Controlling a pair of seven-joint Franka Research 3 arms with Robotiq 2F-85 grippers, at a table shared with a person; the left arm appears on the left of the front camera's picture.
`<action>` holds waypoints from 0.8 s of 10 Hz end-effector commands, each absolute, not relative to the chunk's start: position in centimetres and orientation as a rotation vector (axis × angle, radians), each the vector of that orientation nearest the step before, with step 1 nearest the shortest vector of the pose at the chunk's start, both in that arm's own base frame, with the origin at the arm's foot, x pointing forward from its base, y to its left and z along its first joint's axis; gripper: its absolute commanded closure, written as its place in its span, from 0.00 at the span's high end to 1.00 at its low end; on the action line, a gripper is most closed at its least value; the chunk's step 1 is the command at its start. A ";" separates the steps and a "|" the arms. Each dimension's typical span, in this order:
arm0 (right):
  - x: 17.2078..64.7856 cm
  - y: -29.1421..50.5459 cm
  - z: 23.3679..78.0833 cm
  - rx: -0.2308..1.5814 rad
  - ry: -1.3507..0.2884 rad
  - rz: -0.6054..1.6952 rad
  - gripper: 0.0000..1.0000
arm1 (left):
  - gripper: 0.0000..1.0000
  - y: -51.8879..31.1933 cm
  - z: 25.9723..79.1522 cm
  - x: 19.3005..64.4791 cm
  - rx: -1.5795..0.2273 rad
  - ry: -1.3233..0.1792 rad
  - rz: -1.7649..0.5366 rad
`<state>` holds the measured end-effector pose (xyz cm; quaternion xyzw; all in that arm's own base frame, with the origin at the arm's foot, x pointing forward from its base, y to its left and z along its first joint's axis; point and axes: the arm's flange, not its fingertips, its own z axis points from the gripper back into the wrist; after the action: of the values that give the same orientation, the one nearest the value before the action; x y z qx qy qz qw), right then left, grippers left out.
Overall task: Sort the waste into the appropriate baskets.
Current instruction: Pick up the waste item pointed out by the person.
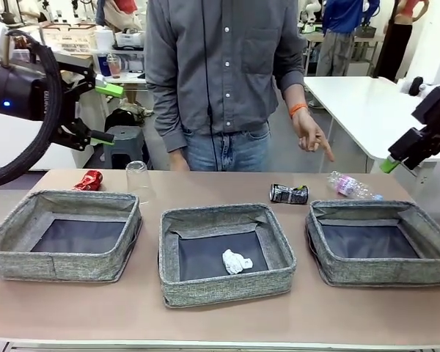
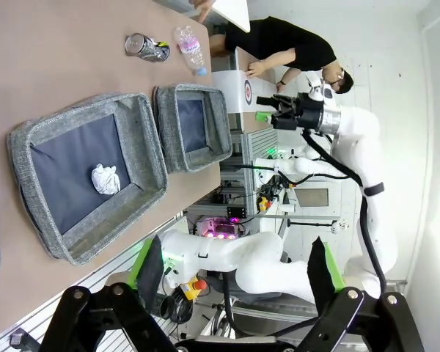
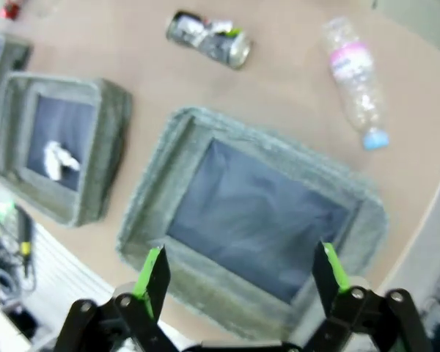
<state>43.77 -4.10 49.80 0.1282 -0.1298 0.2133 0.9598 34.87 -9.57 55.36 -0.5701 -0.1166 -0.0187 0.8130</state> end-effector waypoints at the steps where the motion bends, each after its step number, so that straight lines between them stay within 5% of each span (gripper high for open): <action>1: 48.1 -6.5 49.8 0.213 -0.215 0.532 1.00 | 1.00 -9.8 55.1 34.8 -1.239 -0.277 -0.048; 8: 62.5 -9.2 38.6 0.235 -0.196 0.751 1.00 | 1.00 -9.8 55.1 34.8 -1.239 -0.277 -0.048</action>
<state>60.65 -8.90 38.87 0.0837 -0.0797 0.3508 0.9293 34.88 -9.57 55.32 -0.5700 -0.1166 -0.0185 0.8131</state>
